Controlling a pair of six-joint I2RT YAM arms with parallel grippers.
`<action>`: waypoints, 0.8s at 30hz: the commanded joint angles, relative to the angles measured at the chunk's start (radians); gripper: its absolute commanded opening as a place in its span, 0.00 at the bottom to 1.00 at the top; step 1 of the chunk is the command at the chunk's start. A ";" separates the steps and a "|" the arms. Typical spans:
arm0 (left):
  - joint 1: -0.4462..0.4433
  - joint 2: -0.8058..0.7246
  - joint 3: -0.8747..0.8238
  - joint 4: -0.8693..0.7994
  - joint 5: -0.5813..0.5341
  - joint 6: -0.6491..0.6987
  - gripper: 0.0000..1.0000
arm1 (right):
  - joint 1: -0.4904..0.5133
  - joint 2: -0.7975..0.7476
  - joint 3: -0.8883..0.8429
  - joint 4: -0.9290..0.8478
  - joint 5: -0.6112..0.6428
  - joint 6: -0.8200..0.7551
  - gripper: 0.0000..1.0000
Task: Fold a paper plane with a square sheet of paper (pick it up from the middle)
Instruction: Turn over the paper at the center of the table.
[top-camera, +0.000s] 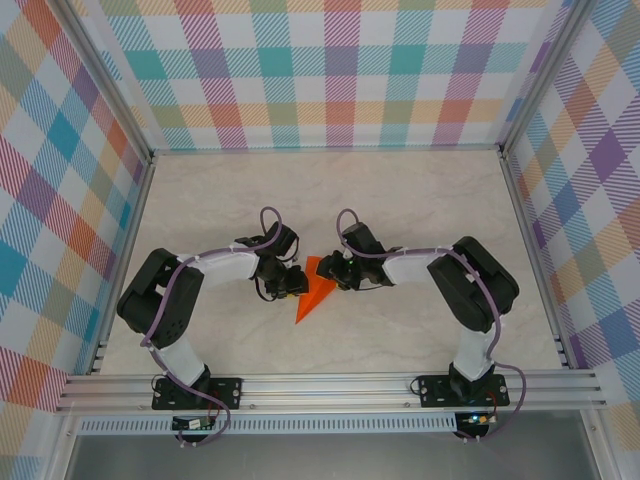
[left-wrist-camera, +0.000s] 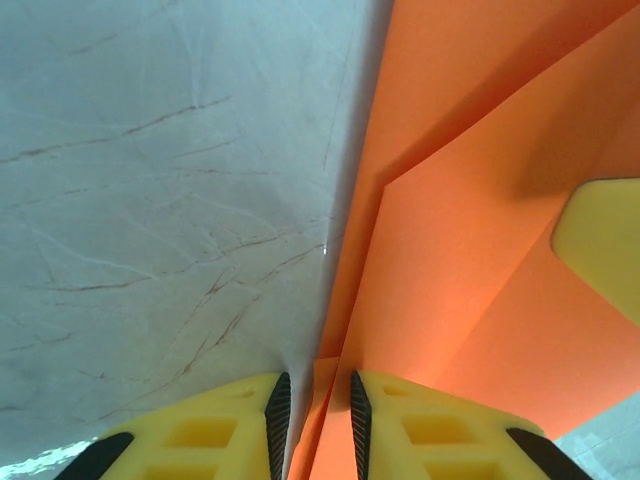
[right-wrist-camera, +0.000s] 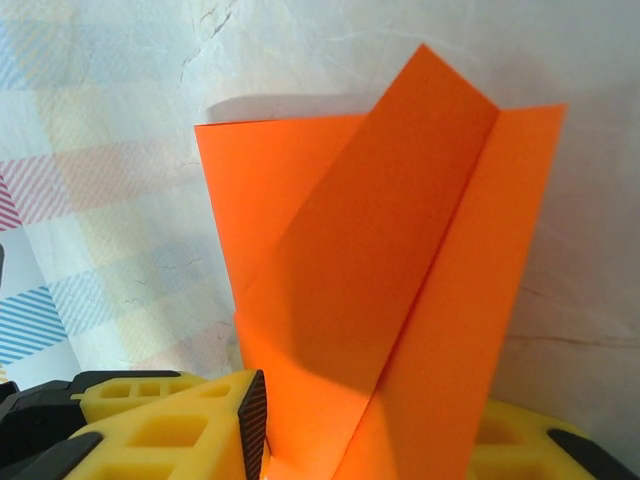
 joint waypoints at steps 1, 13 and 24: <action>0.004 0.000 -0.019 0.014 -0.039 -0.008 0.26 | 0.009 0.025 0.028 0.052 -0.022 0.006 0.35; 0.004 -0.036 -0.031 0.034 -0.031 -0.035 0.26 | 0.019 0.064 0.061 0.069 -0.026 -0.019 0.22; 0.004 -0.325 -0.128 0.035 -0.166 -0.106 0.32 | 0.019 -0.109 0.236 -0.485 0.134 -0.300 0.09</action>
